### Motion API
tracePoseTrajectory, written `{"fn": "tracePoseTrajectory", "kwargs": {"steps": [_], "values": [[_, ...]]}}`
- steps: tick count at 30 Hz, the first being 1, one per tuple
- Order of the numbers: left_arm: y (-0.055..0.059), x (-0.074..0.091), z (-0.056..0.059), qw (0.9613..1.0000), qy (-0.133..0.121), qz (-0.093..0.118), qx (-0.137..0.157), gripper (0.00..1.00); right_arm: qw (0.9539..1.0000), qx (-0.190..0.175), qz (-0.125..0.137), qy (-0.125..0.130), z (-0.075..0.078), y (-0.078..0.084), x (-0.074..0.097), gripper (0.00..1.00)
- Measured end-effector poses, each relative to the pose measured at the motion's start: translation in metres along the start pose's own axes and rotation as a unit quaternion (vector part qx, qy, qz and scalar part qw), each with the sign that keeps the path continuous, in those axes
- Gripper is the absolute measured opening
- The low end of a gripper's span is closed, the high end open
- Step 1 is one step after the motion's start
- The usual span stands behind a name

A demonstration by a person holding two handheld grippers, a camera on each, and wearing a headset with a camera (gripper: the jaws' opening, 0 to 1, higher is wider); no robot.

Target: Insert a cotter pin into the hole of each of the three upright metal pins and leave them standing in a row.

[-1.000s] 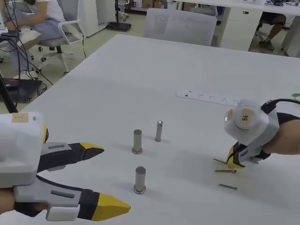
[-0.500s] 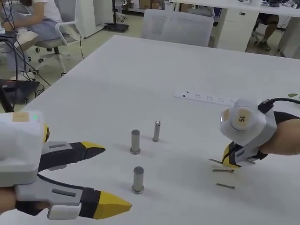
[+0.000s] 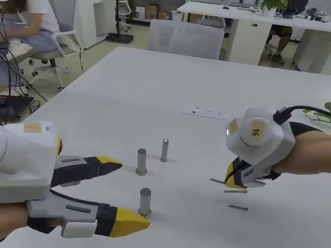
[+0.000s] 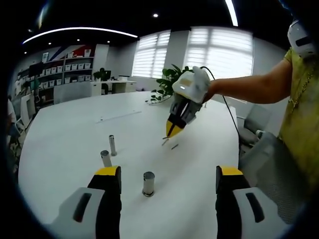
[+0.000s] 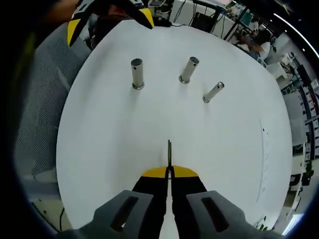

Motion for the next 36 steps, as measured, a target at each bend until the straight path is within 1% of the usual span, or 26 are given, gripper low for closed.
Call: {"fn": "tracePoseTrajectory", "kwargs": {"steps": [4, 7, 11, 12, 15, 18, 21, 23, 26, 31, 33, 36], "values": [[-0.004, -0.007, 0.003, 0.9999, 0.010, -0.001, -0.007, 0.74, 0.9999, 0.012, 0.005, 0.001, -0.010, -0.008, 0.006, 0.02], [-0.007, -0.014, 0.005, 0.9998, 0.017, -0.001, -0.012, 0.71, 0.9998, 0.019, 0.008, -0.004, -0.019, -0.014, 0.011, 0.02], [-0.011, -0.020, 0.007, 0.9995, 0.025, 0.000, -0.019, 0.67, 0.9996, 0.025, 0.015, -0.008, -0.026, -0.020, 0.018, 0.02], [-0.012, -0.023, 0.009, 0.9993, 0.031, 0.002, -0.023, 0.66, 0.9995, 0.025, 0.016, -0.009, -0.027, -0.021, 0.019, 0.02], [-0.015, -0.030, 0.011, 0.9989, 0.036, 0.003, -0.030, 0.62, 0.9993, 0.028, 0.021, -0.013, -0.031, -0.025, 0.024, 0.02], [-0.018, -0.037, 0.014, 0.9982, 0.046, 0.003, -0.038, 0.56, 0.9990, 0.037, 0.021, -0.012, -0.036, -0.029, 0.027, 0.02], [-0.019, -0.044, 0.016, 0.9977, 0.054, 0.005, -0.040, 0.48, 0.9989, 0.039, 0.022, -0.015, -0.040, -0.030, 0.029, 0.02], [-0.020, -0.049, 0.017, 0.9975, 0.056, 0.006, -0.044, 0.45, 0.9988, 0.040, 0.023, -0.016, -0.041, -0.031, 0.030, 0.02], [-0.021, -0.057, 0.018, 0.9971, 0.060, 0.003, -0.047, 0.39, 0.9987, 0.042, 0.023, -0.018, -0.044, -0.032, 0.032, 0.02], [-0.025, -0.068, 0.019, 0.9968, 0.066, 0.003, -0.046, 0.32, 0.9983, 0.048, 0.025, -0.021, -0.049, -0.037, 0.034, 0.02], [-0.026, -0.070, 0.018, 0.9967, 0.066, 0.003, -0.047, 0.28, 0.9981, 0.050, 0.028, -0.022, -0.049, -0.039, 0.035, 0.02], [-0.027, -0.072, 0.019, 0.9967, 0.069, 0.006, -0.042, 0.26, 0.9980, 0.051, 0.030, -0.024, -0.051, -0.040, 0.036, 0.02]]}}
Point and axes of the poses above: the centre of the closed fingertips' face, and the gripper's own axes: x roughly backward along the fingers, z roughly to its right, y roughly out of its underside, the point moved 8 cm from there along x, roughly backward along the fingers, and after that the axes turned 7 degrees about -x, right-handed, at the moved point
